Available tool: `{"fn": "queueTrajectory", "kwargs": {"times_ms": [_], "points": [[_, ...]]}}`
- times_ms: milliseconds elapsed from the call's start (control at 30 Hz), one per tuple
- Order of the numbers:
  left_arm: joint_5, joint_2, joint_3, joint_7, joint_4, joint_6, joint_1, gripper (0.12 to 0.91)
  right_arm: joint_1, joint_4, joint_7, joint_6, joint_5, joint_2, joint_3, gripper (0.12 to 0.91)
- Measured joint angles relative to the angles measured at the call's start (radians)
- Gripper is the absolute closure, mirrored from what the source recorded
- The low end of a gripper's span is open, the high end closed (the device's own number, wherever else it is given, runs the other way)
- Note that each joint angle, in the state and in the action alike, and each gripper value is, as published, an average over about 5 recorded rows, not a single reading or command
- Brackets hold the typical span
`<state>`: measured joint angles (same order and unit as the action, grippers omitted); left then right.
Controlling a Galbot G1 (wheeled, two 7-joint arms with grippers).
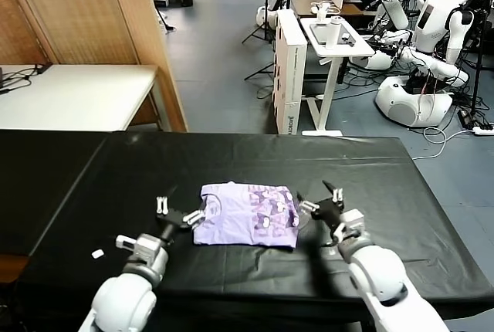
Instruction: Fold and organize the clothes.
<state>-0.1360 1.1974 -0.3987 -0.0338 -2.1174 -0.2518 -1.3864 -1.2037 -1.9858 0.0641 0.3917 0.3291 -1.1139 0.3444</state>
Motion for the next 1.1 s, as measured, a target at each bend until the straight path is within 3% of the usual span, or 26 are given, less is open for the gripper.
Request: {"fn": "queueTrajectory", "kwargs": {"times_ms": [100, 200, 367, 633, 900, 1100], "points": [[-0.010, 0.026, -0.024, 0.019, -0.002, 0.106, -0.017, 0.123, -0.041, -0.059, 0.021, -0.036, 0.063, -0.010, 0.054, 0.118], [-0.024, 0.057, -0.048, 0.046, -0.009, 0.201, -0.042, 0.123, -0.094, -0.118, 0.016, -0.079, 0.085, -0.026, 0.113, 0.118], [-0.026, 0.117, -0.084, 0.089, -0.025, 0.290, -0.098, 0.123, -0.224, -0.220, -0.020, -0.170, 0.032, -0.065, 0.216, 0.118], [0.014, 0.195, -0.125, 0.131, -0.043, 0.328, -0.192, 0.123, -0.419, -0.326, -0.029, -0.263, -0.072, -0.138, 0.311, 0.118], [0.048, 0.237, -0.151, 0.147, -0.055, 0.346, -0.277, 0.123, -0.541, -0.338, -0.025, -0.273, -0.158, -0.172, 0.355, 0.118], [0.057, 0.252, -0.176, 0.105, -0.056, 0.356, -0.306, 0.123, -0.580, -0.342, -0.027, -0.264, -0.175, -0.191, 0.376, 0.118]]}}
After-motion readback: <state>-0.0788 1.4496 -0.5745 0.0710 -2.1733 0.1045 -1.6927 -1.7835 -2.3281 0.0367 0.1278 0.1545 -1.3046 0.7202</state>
